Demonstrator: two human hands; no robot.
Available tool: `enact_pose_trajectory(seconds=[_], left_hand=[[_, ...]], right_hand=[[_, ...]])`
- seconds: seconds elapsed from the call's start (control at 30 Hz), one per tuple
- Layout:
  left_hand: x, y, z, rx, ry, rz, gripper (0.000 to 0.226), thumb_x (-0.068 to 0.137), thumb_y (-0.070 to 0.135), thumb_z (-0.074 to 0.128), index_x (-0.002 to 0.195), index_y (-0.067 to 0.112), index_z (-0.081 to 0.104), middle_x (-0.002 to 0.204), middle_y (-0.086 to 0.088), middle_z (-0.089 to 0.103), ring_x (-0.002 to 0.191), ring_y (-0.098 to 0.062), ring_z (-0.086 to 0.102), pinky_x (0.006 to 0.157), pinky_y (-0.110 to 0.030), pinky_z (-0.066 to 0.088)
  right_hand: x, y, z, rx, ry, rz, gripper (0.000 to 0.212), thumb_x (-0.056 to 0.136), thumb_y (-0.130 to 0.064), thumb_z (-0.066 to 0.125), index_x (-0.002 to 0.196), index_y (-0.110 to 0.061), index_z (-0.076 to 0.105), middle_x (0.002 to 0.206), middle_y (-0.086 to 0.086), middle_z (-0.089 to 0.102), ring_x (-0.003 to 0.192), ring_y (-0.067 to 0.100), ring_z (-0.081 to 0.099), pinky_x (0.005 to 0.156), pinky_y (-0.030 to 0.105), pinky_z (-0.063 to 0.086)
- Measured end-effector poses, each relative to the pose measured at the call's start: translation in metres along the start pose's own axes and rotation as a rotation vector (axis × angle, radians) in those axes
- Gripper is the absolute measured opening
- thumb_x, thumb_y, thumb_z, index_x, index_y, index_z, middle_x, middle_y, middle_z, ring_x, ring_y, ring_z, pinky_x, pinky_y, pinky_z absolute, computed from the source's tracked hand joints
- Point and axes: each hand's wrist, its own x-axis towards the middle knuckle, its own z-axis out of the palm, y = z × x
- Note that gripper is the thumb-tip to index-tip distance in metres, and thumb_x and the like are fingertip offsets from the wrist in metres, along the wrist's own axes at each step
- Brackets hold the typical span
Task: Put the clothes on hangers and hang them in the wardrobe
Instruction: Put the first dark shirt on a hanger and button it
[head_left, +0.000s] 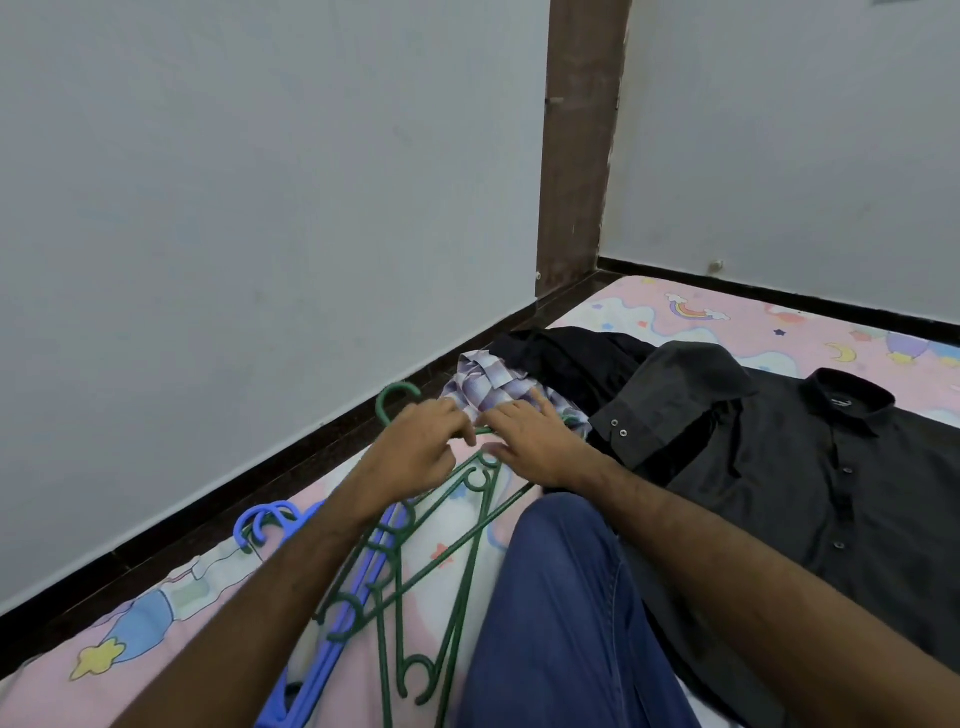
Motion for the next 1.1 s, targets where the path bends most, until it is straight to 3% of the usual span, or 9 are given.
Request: enact_pose_trajectory(seconds=[0.17,0.37,0.43,0.53,0.63,0.83,0.93,1.0,1.1], left_hand=[[0.047,0.011,-0.016,0.184,0.167,0.286,0.038,0.073,0.0,0.051,0.105,0.011,0.066,0.11,-0.006,0.061,0.097,-0.029,0.056,0.083,-0.043,0.046],[0.097,0.035,-0.002,0.188,0.335,-0.056,0.058,0.078,0.026,0.07,0.134,0.02,0.054,0.147,-0.002,0.044,0.126,-0.028,0.048,0.098,-0.049,0.041],[0.123,0.056,0.01,-0.011,0.294,-0.103,0.053,0.086,0.041,0.065,0.134,0.022,0.053,0.139,-0.001,0.046,0.118,-0.025,0.051,0.095,-0.05,0.046],[0.173,0.113,0.019,-0.769,0.066,-0.275,0.064,0.095,0.041,0.065,0.149,0.02,0.037,0.144,0.001,0.039,0.111,-0.011,0.058,0.099,-0.034,0.047],[0.227,0.173,0.026,-1.158,-0.073,-0.398,0.081,0.094,0.045,0.065,0.157,0.024,0.019,0.151,0.004,0.032,0.125,-0.007,0.053,0.097,-0.028,0.043],[0.304,0.248,0.063,-1.223,-0.063,-0.373,0.037,0.098,0.006,0.052,0.133,0.015,0.044,0.113,-0.008,0.072,0.094,-0.029,0.071,0.087,-0.042,0.057],[0.322,0.263,0.085,-1.197,-0.21,-0.258,0.033,0.102,0.003,0.038,0.132,0.013,0.05,0.086,-0.007,0.075,0.054,-0.029,0.068,0.06,-0.036,0.058],[0.336,0.268,0.099,-1.032,-0.213,-0.112,0.024,0.106,0.008,0.039,0.123,0.016,0.053,0.079,-0.004,0.073,0.043,-0.019,0.056,0.049,-0.028,0.049],[0.362,0.275,0.119,-0.803,-0.313,0.181,0.01,0.105,0.013,0.045,0.111,0.02,0.05,0.076,0.004,0.074,0.051,-0.007,0.049,0.059,-0.03,0.043]], right_hand=[[-0.014,0.031,-0.055,0.108,-0.09,0.152,0.027,0.108,-0.038,0.042,0.114,-0.015,0.055,0.109,0.011,0.065,0.099,0.033,0.06,0.075,0.041,0.043],[-0.071,0.104,-0.107,0.438,0.03,0.373,0.025,0.107,-0.033,0.047,0.091,-0.021,0.062,0.064,-0.003,0.06,0.061,0.016,0.06,0.067,0.033,0.05],[-0.093,0.123,-0.117,0.503,0.138,0.473,0.024,0.106,-0.031,0.049,0.09,-0.023,0.066,0.064,-0.003,0.06,0.058,0.01,0.058,0.061,0.029,0.049],[-0.117,0.137,-0.126,0.557,0.296,0.591,0.02,0.104,-0.029,0.051,0.095,-0.024,0.068,0.088,-0.011,0.067,0.079,0.003,0.061,0.076,0.031,0.05],[-0.137,0.137,-0.134,0.598,0.401,0.659,0.017,0.103,-0.032,0.05,0.106,-0.019,0.062,0.108,-0.005,0.07,0.1,0.015,0.063,0.09,0.039,0.049],[-0.182,0.153,-0.145,0.761,0.303,0.64,0.049,0.103,-0.017,0.05,0.15,-0.027,0.038,0.125,-0.001,0.061,0.107,0.01,0.057,0.087,0.024,0.041],[-0.216,0.192,-0.152,0.493,0.181,0.711,0.023,0.105,-0.029,0.051,0.118,-0.021,0.068,0.103,-0.001,0.07,0.096,0.01,0.06,0.08,0.027,0.042],[-0.242,0.225,-0.162,0.331,0.364,0.842,0.025,0.1,-0.033,0.06,0.079,-0.019,0.062,0.078,-0.004,0.061,0.081,0.018,0.059,0.072,0.032,0.04],[-0.276,0.278,-0.173,0.159,0.746,0.916,0.038,0.085,-0.04,0.076,0.105,-0.015,0.057,0.106,-0.003,0.054,0.1,0.015,0.048,0.086,0.033,0.04]])
